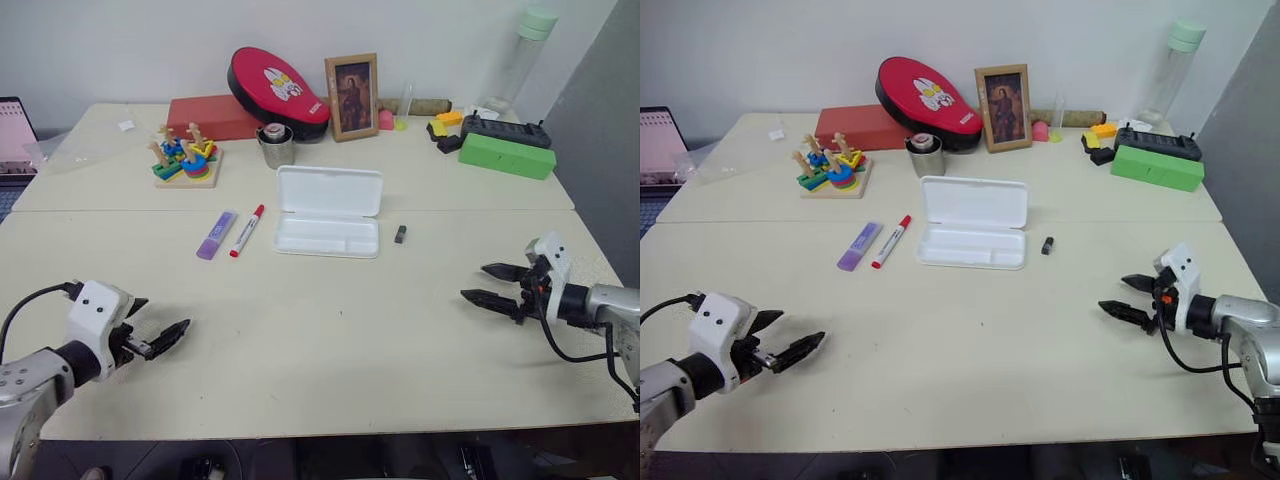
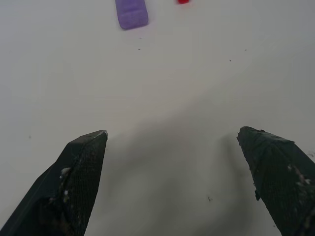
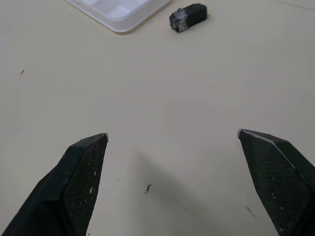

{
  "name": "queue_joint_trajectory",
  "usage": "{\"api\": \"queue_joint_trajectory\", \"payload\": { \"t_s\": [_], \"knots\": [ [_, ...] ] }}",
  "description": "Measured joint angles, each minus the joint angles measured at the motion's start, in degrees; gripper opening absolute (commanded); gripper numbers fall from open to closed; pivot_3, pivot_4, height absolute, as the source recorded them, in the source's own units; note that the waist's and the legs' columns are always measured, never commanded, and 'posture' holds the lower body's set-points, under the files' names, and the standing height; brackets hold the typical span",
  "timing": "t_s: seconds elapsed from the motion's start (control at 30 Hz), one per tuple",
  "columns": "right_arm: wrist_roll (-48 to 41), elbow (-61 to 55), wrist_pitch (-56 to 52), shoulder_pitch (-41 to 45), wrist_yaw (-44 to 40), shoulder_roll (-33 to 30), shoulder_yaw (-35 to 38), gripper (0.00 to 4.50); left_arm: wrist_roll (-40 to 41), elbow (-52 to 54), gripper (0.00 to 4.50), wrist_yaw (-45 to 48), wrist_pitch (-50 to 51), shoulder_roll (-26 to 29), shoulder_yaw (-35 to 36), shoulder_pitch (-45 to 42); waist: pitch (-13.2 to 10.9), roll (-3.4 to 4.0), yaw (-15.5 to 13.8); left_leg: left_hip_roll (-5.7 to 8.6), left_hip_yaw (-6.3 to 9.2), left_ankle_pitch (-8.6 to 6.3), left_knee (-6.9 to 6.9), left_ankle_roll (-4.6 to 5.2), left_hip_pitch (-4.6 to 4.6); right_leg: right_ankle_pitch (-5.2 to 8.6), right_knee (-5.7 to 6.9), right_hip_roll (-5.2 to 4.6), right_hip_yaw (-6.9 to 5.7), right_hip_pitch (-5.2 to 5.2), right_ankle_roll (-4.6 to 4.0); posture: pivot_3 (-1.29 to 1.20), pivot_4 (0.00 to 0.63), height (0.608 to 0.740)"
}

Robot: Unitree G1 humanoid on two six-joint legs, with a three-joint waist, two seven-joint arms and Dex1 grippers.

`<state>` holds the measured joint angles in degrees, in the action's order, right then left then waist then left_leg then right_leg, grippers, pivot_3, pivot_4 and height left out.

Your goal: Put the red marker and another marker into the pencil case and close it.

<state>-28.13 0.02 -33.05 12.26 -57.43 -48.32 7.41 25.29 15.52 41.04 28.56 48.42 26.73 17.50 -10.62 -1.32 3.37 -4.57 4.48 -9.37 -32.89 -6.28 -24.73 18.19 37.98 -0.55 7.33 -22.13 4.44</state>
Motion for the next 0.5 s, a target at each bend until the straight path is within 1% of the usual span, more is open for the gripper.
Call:
{"api": "queue_joint_trajectory", "payload": {
  "t_s": [0.5],
  "knots": [
    [0.1,0.0,-0.4,0.8,-2.2,-0.3,-1.0,4.43,-0.7,2.3,4.50,0.9,2.4,0.3,0.1,-0.3,0.0,0.00,-0.1,-0.01,0.00,0.00,0.00,0.00,-0.01,-0.20,0.06,0.02,-0.02,-0.02,0.30,0.00,0.150,0.740]
  ]
}}
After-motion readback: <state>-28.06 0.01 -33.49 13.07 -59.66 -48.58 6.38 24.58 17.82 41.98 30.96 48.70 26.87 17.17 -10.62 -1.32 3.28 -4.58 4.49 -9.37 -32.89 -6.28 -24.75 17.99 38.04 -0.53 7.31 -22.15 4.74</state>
